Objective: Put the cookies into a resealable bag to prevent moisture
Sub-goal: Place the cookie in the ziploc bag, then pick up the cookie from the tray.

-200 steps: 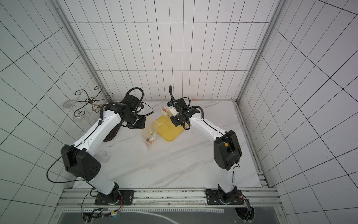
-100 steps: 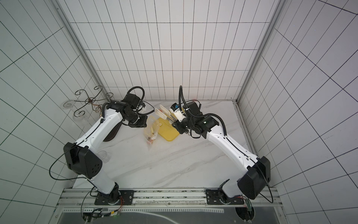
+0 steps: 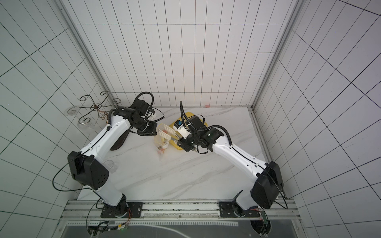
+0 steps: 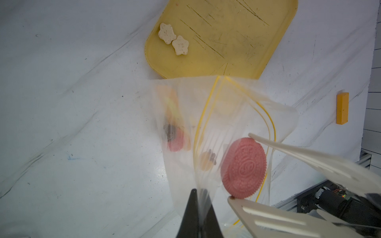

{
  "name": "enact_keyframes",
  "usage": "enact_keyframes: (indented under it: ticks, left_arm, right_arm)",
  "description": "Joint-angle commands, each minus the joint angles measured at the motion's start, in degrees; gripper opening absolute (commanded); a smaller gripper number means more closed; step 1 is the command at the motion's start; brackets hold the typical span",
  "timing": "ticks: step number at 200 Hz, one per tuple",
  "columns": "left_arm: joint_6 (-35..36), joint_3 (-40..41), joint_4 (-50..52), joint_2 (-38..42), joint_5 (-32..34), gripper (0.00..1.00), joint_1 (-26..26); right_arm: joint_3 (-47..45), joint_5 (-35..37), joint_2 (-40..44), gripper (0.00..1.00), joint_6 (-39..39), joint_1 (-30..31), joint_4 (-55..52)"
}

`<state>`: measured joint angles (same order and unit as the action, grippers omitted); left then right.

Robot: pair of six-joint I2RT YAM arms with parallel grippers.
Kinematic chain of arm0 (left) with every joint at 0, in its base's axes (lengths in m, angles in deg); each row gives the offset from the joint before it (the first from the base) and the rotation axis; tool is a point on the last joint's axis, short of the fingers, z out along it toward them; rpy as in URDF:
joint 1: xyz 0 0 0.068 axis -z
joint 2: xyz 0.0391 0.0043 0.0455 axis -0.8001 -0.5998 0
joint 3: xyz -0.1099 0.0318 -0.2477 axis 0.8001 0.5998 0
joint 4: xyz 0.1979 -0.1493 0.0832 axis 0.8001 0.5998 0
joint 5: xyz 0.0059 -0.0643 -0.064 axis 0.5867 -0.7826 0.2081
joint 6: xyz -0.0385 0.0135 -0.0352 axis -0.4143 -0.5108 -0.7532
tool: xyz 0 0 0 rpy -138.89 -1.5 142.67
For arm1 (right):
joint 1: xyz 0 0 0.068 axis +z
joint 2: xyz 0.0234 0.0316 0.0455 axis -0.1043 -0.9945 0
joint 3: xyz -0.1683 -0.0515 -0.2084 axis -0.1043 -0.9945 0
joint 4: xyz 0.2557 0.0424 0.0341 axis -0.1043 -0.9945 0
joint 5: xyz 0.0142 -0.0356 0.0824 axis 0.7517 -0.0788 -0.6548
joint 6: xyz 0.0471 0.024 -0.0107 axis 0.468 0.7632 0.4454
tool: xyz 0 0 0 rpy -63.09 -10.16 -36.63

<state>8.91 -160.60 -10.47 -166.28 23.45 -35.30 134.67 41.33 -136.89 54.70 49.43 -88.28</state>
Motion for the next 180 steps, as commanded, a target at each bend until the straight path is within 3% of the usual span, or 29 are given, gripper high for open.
enact_keyframes:
  ticks: [1, 53, 96, 120, 180]
  left_arm:
    - [-0.1, -0.8, -1.3, 0.4, -0.7, 0.0, -0.1]
    - [0.5, 0.1, -0.8, 0.7, 1.5, 0.0, -0.4]
    - [1.3, 1.2, 0.7, 2.4, 8.3, 0.0, -2.3]
    - [1.3, 1.9, 0.9, 3.5, 8.6, 0.0, -2.2]
    - [0.8, 1.8, 1.4, 5.3, 9.2, 0.0, -2.4]
  right_arm:
    - [-1.3, 1.0, 1.0, 0.46, 0.0, 0.2, 1.0]
    - [0.7, -0.2, 3.2, 0.5, 1.5, -2.0, 1.8]
    - [0.5, -0.1, 6.3, 0.49, 0.8, -11.0, 1.8]
    - [-1.2, 0.0, 5.3, 0.5, -1.1, -15.1, 2.7]
    - [-3.0, 5.0, -6.3, 0.49, -6.3, -11.9, 8.3]
